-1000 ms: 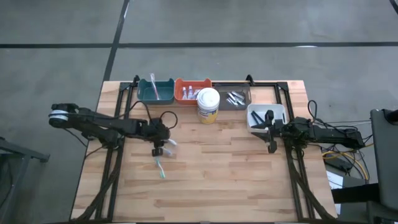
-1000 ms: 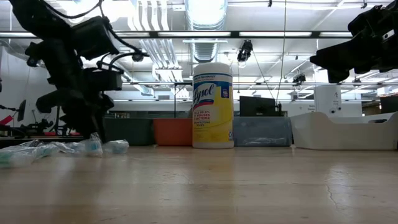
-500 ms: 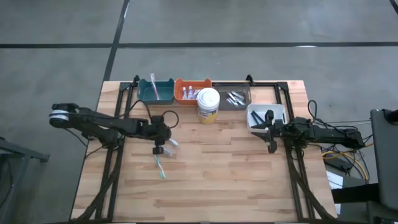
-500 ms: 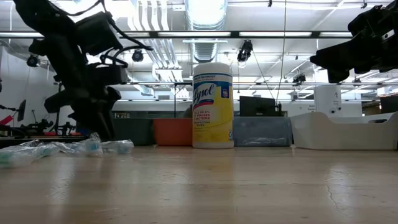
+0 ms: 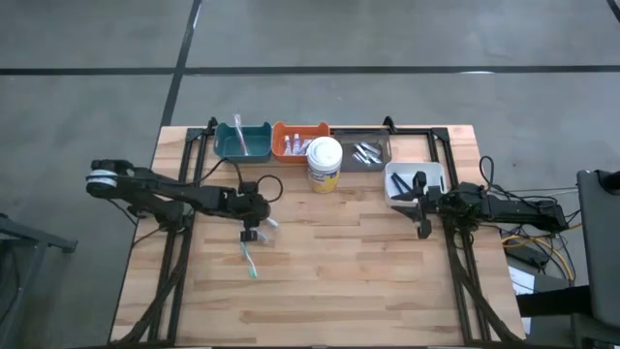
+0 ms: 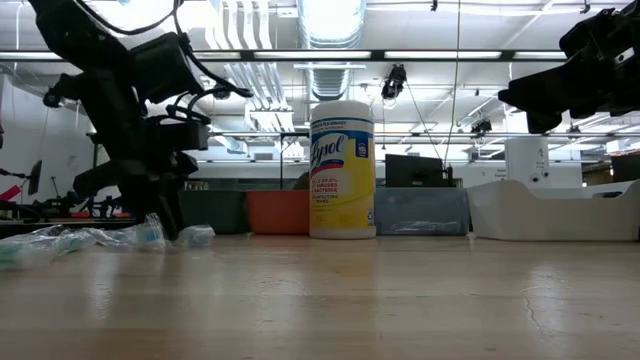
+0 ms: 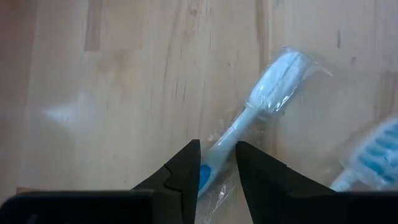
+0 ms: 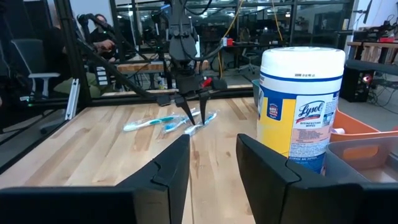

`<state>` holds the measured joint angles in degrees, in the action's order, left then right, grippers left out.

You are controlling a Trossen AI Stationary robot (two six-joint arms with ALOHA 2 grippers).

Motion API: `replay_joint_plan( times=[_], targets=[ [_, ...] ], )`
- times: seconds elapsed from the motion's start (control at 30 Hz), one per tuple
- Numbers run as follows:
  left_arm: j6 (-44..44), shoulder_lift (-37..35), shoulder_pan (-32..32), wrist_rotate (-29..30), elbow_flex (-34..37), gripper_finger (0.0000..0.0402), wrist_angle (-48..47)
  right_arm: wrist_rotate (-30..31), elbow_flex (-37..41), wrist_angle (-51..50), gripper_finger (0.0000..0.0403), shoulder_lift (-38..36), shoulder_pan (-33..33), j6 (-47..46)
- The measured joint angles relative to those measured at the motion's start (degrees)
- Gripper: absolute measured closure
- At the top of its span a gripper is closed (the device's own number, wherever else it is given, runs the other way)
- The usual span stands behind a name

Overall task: Pick & Place Travel size toiletries
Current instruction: Put the top blue toothbrush into the blue bin

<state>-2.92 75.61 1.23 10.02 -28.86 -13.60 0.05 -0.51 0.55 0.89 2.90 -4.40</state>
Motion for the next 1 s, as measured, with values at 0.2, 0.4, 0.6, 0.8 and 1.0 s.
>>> replay_joint_plan(
  times=[0.2, 0.4, 0.6, 0.8, 1.0],
  targets=[
    [0.0, 3.0, 0.0, 0.2, -0.2, 0.0289, 2.3, 0.0, 0.0, 0.0, 0.0282, 0.0, 0.0, 0.0],
    [0.6, 5.7, 0.0, 0.2, -0.1, 0.0289, 6.0, 0.0, 0.0, 0.0, 0.0287, 0.0, 0.0, 0.0],
    [2.5, 4.9, 0.0, -0.1, -0.1, 0.0321, 6.1, 0.0, 0.0, 0.0, 0.028, 0.0, 0.0, -0.1],
    [4.5, 2.8, 0.1, -1.0, 0.0, 0.0381, 5.5, 0.0, 0.0, 0.0, 0.0274, 0.0, 0.0, 0.0],
    [6.1, 2.2, 0.1, -1.5, -1.1, 0.0389, 5.1, 0.0, 0.0, 0.0, 0.0275, 0.0, 0.0, 0.0]
  ],
)
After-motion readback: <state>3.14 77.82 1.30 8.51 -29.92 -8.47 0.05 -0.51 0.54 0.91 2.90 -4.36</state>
